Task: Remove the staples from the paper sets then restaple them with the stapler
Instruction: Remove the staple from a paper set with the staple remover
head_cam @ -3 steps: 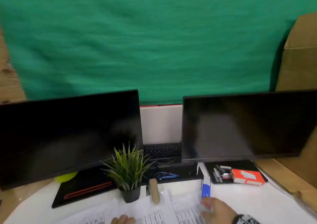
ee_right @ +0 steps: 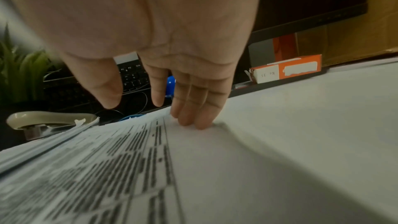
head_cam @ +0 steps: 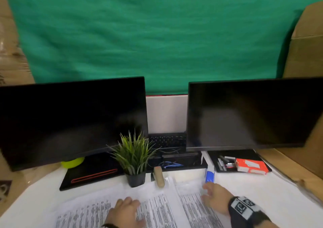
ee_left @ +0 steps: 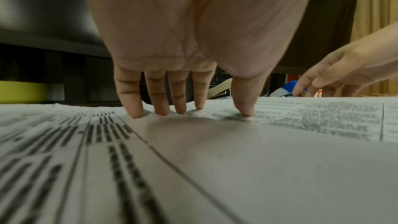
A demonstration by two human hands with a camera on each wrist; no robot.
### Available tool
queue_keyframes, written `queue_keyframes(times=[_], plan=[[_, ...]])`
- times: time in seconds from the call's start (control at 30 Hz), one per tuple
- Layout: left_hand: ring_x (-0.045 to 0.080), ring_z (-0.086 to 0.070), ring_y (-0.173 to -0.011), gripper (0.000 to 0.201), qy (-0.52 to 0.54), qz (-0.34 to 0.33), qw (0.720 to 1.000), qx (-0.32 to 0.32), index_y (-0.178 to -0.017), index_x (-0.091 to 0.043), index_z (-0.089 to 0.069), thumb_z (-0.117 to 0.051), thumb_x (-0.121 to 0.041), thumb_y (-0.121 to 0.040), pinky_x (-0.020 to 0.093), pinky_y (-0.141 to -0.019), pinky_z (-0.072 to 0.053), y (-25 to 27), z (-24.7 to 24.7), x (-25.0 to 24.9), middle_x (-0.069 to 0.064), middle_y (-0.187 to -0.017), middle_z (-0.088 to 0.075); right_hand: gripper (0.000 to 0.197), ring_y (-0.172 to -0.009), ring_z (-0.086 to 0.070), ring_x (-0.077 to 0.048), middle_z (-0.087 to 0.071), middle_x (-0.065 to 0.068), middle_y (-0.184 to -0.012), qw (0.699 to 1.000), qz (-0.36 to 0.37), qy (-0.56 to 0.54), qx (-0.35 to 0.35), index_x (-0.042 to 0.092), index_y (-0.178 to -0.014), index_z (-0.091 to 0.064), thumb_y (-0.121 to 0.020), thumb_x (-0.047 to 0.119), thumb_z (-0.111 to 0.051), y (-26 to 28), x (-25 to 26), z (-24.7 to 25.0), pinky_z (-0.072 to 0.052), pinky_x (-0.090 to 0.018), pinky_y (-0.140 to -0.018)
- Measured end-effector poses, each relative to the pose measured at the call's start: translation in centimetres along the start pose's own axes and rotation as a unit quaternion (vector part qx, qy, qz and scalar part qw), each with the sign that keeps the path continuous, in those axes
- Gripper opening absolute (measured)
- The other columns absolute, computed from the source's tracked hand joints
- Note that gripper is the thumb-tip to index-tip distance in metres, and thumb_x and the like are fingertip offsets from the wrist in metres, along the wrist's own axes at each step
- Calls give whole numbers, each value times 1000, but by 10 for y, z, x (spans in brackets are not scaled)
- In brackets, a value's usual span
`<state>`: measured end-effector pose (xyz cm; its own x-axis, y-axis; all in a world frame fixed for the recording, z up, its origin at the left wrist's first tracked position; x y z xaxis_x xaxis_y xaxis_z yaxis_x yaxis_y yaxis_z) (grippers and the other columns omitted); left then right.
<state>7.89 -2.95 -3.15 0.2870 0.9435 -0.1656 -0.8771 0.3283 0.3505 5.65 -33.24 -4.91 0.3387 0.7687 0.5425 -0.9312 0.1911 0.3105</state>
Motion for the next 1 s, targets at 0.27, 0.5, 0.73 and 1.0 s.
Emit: queue_keyframes(times=[0.27, 0.5, 0.73, 1.0], plan=[[22, -20, -141, 87, 10, -17, 1000, 17, -150, -24, -28, -60, -65, -80, 47, -113, -29, 19, -22, 1, -4, -152, -27, 62, -115, -55, -23, -54, -8, -132, 989, -10, -135, -57, 16, -134, -44, -86, 53, -56, -1, 90, -28, -44, -31, -98], [30, 4, -148, 96, -14, -29, 996, 85, -154, -34, -1, -53, -71, -82, 54, -118, -14, 18, -49, 11, -5, -163, 5, 48, -113, -56, -32, -57, -19, -122, 997, 31, 33, -66, 9, -124, -51, -100, 45, -29, -23, 156, -52, -43, -33, -90], [30, 16, -147, 96, -21, -27, 992, 120, -151, -42, 9, -48, -75, -82, 65, -113, 3, 34, -60, 20, -14, -160, 20, 44, -66, -60, -21, -64, -8, -75, 920, 18, -343, -186, -2, -102, -63, -97, 38, -47, 0, 112, -5, -54, -38, -67], [29, 24, -145, 98, 1, 16, 994, 109, -148, -46, 16, -41, -82, -77, 69, -110, 3, 76, -71, 59, -14, -156, 29, 15, -78, -55, -21, -56, -9, -87, 732, 174, -654, -76, 4, -106, -53, -94, 2, -42, 99, 121, 57, -54, -46, -84]])
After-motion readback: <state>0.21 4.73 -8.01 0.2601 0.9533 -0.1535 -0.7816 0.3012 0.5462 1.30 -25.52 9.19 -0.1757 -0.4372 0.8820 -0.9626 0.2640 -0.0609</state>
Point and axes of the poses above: each hand's wrist, its own y-axis away from the middle knuckle, its own z-axis out of the back of the hand, x = y × z, the point moved 9 cm from there along -y, towards the middle knuckle
